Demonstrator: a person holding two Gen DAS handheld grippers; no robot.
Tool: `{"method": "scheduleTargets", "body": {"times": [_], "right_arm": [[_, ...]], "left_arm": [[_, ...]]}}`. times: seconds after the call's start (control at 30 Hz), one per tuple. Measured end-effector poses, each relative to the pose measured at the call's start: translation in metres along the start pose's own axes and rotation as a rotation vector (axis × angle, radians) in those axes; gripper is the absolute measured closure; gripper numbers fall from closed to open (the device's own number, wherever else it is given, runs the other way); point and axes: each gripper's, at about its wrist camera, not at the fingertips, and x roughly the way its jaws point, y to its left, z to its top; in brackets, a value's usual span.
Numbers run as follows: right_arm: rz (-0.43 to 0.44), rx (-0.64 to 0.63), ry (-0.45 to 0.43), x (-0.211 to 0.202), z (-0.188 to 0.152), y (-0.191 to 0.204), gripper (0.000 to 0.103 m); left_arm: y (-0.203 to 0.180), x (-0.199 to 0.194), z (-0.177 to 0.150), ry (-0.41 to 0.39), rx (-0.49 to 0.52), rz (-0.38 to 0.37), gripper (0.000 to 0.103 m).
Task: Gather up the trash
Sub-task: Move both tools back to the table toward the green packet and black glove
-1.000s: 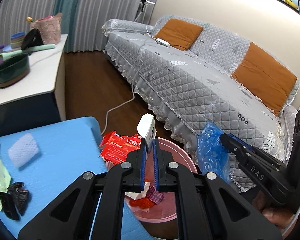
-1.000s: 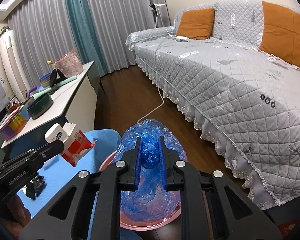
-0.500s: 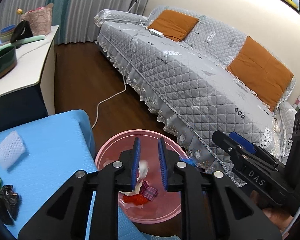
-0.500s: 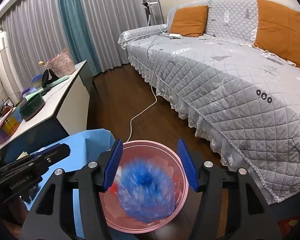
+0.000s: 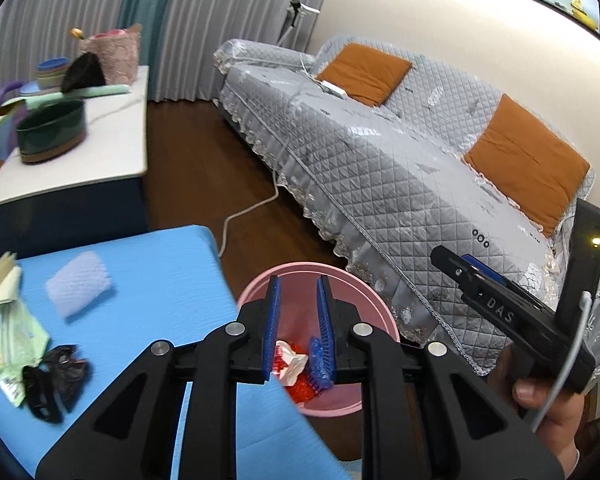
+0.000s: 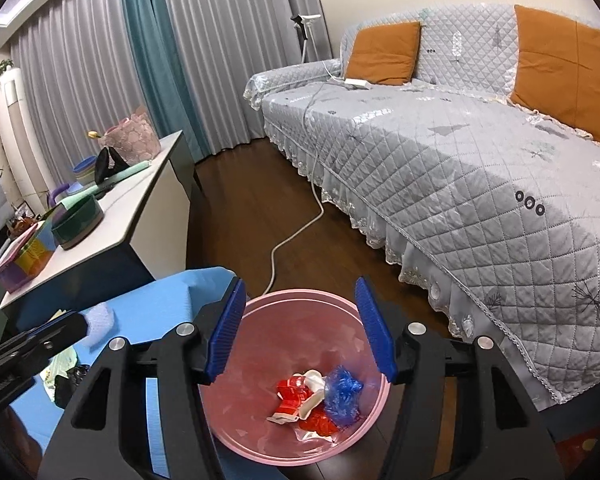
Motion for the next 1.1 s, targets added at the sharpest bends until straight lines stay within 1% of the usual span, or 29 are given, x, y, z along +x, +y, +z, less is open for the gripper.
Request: {"method": "scheduleTargets", "body": {"times": [0.2, 0.4, 0.5, 0.63, 0.77, 1.0, 1.1], "right_arm": [[0.039, -0.035, -0.024, -0.015, -0.004, 0.026, 0.046], [0.103, -0.097, -0.045, -0.029, -0.014, 0.067, 0.048], [0.145, -0.126, -0.05, -0.034, -0.02, 0.088, 0.053], [0.205, -0.152, -0.048, -0.035, -0.03, 0.118, 0.063], [0.251, -0.188, -0.041, -0.032, -0.041, 0.145, 0.067], [0.314, -0.241, 0.016, -0.013, -0.065, 0.188, 0.068], [0.333, -0.258, 0.045, 0.0, -0.074, 0.206, 0.068]], "left_arm": [[0.027, -0.044, -0.006, -0.049, -0.029, 0.053, 0.085], [0.062, -0.085, -0.016, -0.09, -0.065, 0.114, 0.085], [0.083, -0.104, -0.022, -0.112, -0.084, 0.146, 0.085], [0.117, -0.127, -0.03, -0.142, -0.123, 0.193, 0.085], [0.149, -0.139, -0.043, -0.16, -0.172, 0.249, 0.085], [0.208, -0.143, -0.069, -0.16, -0.282, 0.346, 0.085], [0.225, -0.139, -0.075, -0.153, -0.303, 0.387, 0.085]]}}
